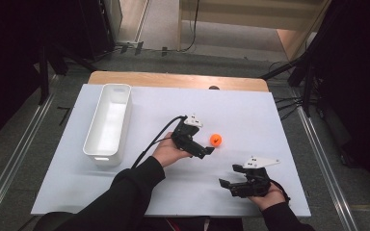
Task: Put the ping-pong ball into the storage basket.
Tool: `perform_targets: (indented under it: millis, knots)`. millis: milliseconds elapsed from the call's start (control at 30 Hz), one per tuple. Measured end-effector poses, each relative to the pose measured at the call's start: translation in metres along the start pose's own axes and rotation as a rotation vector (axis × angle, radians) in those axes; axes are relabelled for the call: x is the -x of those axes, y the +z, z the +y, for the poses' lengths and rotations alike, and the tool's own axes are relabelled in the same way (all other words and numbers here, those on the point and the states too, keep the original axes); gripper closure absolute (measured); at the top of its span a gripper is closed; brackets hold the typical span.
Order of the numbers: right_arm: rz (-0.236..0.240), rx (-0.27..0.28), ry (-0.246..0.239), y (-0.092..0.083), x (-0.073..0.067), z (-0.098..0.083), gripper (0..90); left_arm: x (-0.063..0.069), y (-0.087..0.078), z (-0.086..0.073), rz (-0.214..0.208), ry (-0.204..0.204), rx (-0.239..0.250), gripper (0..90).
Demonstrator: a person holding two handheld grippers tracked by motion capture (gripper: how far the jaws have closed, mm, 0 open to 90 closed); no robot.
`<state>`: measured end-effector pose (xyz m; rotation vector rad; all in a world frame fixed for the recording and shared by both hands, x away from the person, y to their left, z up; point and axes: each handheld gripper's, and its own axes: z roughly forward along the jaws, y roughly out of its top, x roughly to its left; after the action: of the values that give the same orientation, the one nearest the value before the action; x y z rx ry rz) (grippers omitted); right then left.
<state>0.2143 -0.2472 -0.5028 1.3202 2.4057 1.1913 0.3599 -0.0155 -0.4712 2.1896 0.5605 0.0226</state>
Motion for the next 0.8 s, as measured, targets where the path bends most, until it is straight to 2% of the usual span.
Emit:
perform_targets:
  millis: [367, 633, 800]
  knots:
    - [-0.002, 0.003, -0.002, 0.000, 0.000, 0.000, 18.1, -0.003, 0.015, 0.009, 0.019, 0.006, -0.019, 0.1]
    - [-0.004, 0.003, -0.005, 0.000, 0.001, 0.000, 18.1, -0.008, 0.025, 0.009, 0.037, -0.027, -0.009, 0.5]
    - [-0.004, 0.001, -0.004, 0.000, 0.000, 0.000, 18.1, -0.006, 0.032, 0.013, 0.046, -0.020, -0.014, 1.0]
